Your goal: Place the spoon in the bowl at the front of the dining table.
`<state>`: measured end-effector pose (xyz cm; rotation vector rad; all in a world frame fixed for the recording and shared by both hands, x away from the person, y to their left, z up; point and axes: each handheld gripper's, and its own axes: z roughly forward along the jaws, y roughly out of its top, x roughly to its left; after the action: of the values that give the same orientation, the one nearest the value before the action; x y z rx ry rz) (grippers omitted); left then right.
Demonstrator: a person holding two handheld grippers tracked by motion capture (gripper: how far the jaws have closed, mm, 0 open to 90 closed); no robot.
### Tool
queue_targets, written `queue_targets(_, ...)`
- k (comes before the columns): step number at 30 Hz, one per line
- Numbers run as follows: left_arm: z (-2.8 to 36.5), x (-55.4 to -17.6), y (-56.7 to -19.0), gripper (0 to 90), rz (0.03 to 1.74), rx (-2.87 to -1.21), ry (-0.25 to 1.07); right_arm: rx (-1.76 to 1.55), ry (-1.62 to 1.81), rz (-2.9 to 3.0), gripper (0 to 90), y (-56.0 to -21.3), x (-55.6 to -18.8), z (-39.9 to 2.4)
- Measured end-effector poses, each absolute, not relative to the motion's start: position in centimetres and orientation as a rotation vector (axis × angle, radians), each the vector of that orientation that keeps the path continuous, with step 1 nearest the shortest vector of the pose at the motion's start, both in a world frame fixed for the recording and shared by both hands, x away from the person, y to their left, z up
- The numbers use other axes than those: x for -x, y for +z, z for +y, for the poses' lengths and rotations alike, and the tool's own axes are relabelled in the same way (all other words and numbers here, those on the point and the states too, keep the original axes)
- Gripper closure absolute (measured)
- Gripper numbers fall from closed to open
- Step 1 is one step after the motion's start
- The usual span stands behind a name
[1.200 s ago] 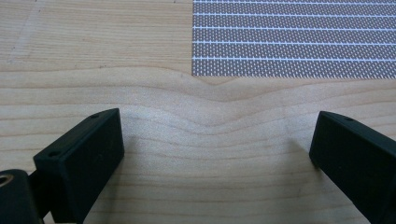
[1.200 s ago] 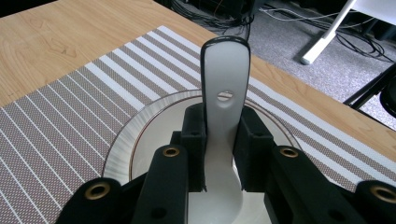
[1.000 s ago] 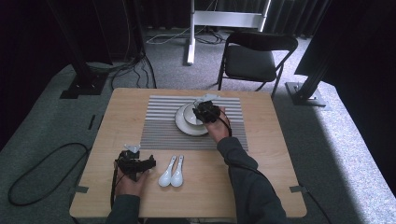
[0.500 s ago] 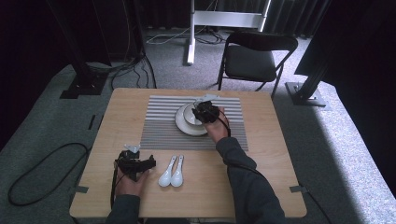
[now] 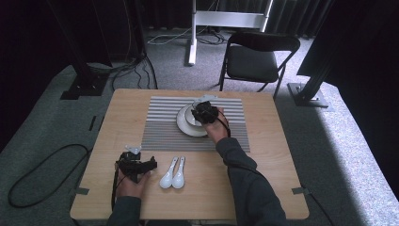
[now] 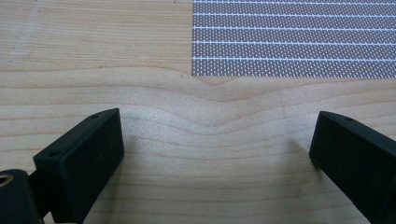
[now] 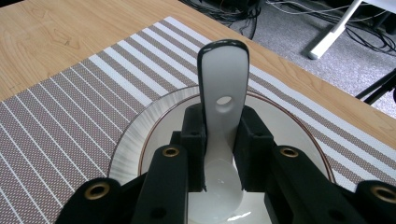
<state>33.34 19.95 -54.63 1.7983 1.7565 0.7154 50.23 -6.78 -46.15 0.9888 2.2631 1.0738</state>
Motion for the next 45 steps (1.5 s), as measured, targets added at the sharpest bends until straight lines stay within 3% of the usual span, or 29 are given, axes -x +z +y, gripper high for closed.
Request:
queue_targets(13, 20.0, -33.3, -54.6, 3.4, 1.755, -1.799, 0.718, -0.981, 1.055, 2.286, 76.3, -46.4, -50.6, -5.5)
queue_targets(24, 20.0, -33.3, -54.6, 3.4, 1.755, -1.8, 0.718, -0.965, 1.018, 2.292, 85.6, -47.2, -50.4, -4.6)
queue_targets(45, 20.0, -33.3, -54.6, 3.4, 1.755, -1.801, 0.717, -0.976, 1.038, 2.327, 81.1, -47.8, -49.9, -4.0)
